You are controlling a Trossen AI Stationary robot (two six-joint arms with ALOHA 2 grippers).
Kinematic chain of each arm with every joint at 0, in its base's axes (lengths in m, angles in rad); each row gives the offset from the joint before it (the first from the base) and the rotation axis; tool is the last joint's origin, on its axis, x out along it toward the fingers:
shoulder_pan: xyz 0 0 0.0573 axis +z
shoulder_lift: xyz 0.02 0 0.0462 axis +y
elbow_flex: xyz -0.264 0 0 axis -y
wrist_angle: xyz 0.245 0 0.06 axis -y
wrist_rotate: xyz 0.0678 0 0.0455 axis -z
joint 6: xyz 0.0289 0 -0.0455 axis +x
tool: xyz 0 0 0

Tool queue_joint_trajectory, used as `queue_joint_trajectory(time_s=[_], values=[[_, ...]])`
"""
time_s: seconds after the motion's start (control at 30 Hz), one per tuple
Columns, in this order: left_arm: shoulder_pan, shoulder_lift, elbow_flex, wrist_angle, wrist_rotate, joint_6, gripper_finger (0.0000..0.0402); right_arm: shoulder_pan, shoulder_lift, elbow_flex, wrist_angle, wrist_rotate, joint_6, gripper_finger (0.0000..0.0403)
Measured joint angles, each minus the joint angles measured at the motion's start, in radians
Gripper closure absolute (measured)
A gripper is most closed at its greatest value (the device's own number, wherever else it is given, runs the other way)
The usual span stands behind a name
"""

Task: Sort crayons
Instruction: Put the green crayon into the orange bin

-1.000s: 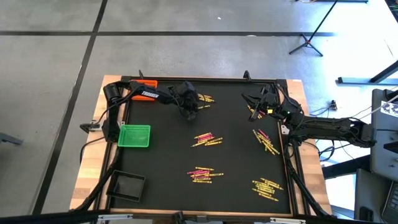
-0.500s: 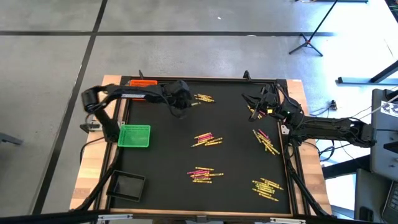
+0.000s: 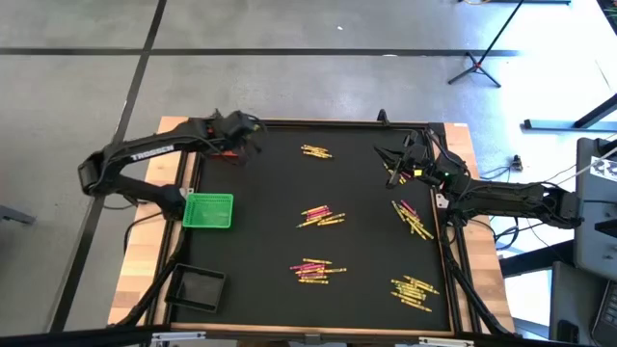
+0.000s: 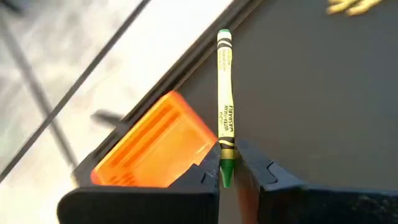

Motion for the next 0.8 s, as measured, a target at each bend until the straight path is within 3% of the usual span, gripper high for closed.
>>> queue_joint_trajectory(time_s=[0.23, 0.4, 0.8], values=[[0.135, -0.029, -0.141, 0.023, -0.016, -0.001, 0.0392, 0.0, 0.0, 0.0, -0.006, 0.0, 0.0, 0.0402], [0.198, -0.02, -0.232, 0.077, 0.028, 0.026, 0.0392, 0.0, 0.0, 0.0, -0.002, 0.0, 0.0, 0.0402], [0.298, -0.021, -0.303, 0.228, 0.019, 0.061, 0.0382, 0.0, 0.0, 0.0, 0.0, 0.0, 0.0, 0.0402]])
